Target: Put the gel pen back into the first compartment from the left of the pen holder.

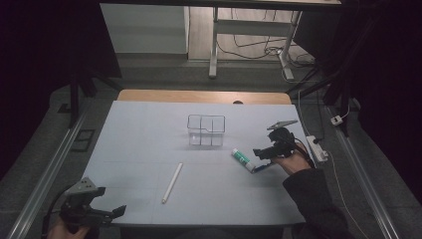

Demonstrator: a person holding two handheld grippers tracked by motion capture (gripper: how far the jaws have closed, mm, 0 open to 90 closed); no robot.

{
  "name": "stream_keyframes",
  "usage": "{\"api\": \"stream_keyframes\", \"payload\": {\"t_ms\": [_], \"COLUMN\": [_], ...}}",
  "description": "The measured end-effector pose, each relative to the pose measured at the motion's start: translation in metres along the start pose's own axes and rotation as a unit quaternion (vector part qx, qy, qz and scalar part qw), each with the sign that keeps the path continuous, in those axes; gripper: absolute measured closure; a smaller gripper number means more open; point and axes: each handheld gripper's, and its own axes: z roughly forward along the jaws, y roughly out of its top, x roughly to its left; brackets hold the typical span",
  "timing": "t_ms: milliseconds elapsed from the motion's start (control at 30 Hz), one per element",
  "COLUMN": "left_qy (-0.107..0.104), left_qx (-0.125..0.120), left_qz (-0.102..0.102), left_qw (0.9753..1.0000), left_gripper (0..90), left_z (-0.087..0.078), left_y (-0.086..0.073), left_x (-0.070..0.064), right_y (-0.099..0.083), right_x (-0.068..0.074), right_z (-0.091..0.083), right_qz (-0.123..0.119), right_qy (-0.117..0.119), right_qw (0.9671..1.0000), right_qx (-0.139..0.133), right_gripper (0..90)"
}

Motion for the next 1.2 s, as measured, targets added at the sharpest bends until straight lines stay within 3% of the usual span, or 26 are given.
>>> {"api": "stream_keyframes", "payload": {"t_ms": [300, 367, 467, 500, 667, 700, 733, 800, 867, 1200], "left_qy": [0.0, 0.0, 0.0, 0.0, 0.001, 0.001, 0.001, 0.001, 0.001, 0.002], "left_qx": [0.001, 0.001, 0.001, 0.002, 0.003, 0.003, 0.003, 0.004, 0.004, 0.005], "left_qz": [0.001, 0.001, 0.001, 0.002, 0.003, 0.003, 0.003, 0.004, 0.004, 0.006], "left_qw": [1.0, 1.0, 1.0, 1.0, 1.0, 1.0, 1.0, 1.0, 1.0, 1.0], "left_gripper": [0.2, 0.2, 0.2, 0.2, 0.2, 0.2, 0.2, 0.2, 0.3, 0.3], "left_z": [0.0, 0.0, 0.0, 0.0, 0.001, 0.001, 0.001, 0.001, 0.001, 0.001], "left_y": [0.0, 0.0, 0.0, 0.0, 0.0, 0.0, 0.0, 0.0, 0.0, 0.001], "left_x": [0.0, -0.001, -0.001, -0.001, -0.001, -0.001, -0.001, -0.001, -0.001, -0.002], "right_y": [-0.011, -0.017, -0.02, -0.024, -0.029, -0.029, -0.031, -0.033, -0.035, -0.044], "right_x": [-0.02, -0.029, -0.036, -0.043, -0.053, -0.053, -0.056, -0.061, -0.065, -0.079], "right_z": [0.0, 0.001, 0.001, 0.001, 0.005, 0.005, 0.006, 0.008, 0.01, 0.017], "right_qz": [0.024, 0.027, 0.035, 0.04, 0.036, 0.036, 0.035, 0.031, 0.03, 0.047], "right_qy": [-0.02, -0.036, -0.038, -0.034, -0.02, -0.02, -0.017, -0.015, -0.016, -0.008], "right_qw": [0.9994, 0.9988, 0.9984, 0.9983, 0.998, 0.998, 0.9978, 0.9977, 0.9974, 0.9955], "right_qx": [0.012, 0.022, 0.022, 0.026, 0.047, 0.047, 0.054, 0.058, 0.064, 0.082], "right_gripper": [0.0, 4.8, 11.7, 24.9, 59.4, 59.4, 74.6, 84.9, 89.6, 89.7]}}
